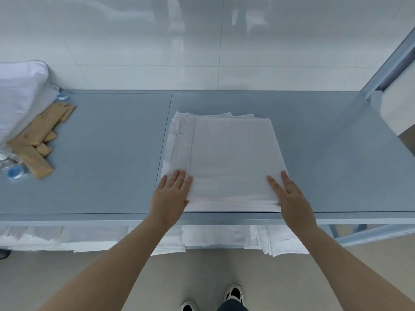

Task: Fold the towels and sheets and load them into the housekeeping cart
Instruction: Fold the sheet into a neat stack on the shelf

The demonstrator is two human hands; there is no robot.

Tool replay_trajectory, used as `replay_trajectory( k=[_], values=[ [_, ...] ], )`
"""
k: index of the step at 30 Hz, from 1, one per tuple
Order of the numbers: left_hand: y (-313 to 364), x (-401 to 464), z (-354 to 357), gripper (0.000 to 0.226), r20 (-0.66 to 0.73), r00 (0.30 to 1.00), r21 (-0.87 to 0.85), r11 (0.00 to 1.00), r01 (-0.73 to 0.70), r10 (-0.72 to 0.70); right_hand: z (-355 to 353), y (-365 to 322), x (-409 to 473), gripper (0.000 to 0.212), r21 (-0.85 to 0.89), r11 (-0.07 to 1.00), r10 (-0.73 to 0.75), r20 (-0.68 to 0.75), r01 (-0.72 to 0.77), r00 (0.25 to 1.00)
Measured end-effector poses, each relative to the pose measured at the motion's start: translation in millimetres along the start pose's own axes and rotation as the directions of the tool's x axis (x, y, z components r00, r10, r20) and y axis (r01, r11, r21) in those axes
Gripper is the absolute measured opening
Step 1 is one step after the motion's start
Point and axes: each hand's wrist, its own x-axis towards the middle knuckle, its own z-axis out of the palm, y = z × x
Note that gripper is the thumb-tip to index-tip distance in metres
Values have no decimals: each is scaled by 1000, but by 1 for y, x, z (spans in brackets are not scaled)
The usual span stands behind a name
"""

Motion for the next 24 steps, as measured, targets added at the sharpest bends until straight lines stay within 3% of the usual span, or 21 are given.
replay_trajectory(
  k=[4, 6, 10, 13, 16, 19, 21, 24],
  values=[
    [0, -8, 16, 81, 126, 991, -33, 998, 59, -54, 10, 9, 0, 88, 21, 998, 51, 25, -51, 998],
    [1, -6, 13, 77, 157, 986, -20, 999, 50, -47, 8, 9, 3, 86, 10, 998, 55, 24, -55, 998],
    [1, 4, -2, 55, 49, 999, -82, 997, 5, -1, -11, 13, 16, 78, 67, 997, -36, -56, 40, 998],
    [6, 6, -5, 53, -39, 999, -131, 991, 33, -38, -16, 19, 22, 79, 84, 993, -67, -150, 80, 986],
    [15, 0, 5, 58, -38, 999, -33, 999, 19, -20, 0, 22, 14, 80, 32, 998, -48, 17, 48, 999],
    [18, -4, 15, 59, -99, 995, 89, 995, 32, -23, 5, 23, 15, 77, -81, 997, -14, 75, 20, 997],
    [19, -3, 18, 62, -119, 993, 110, 994, 28, -15, 4, 15, 18, 72, -172, 979, -94, 84, 108, 992],
    [25, 7, 19, 83, -4, 1000, 66, 998, 13, -12, 12, -14, 16, 78, -230, 930, -249, 180, 287, 952]
  ],
)
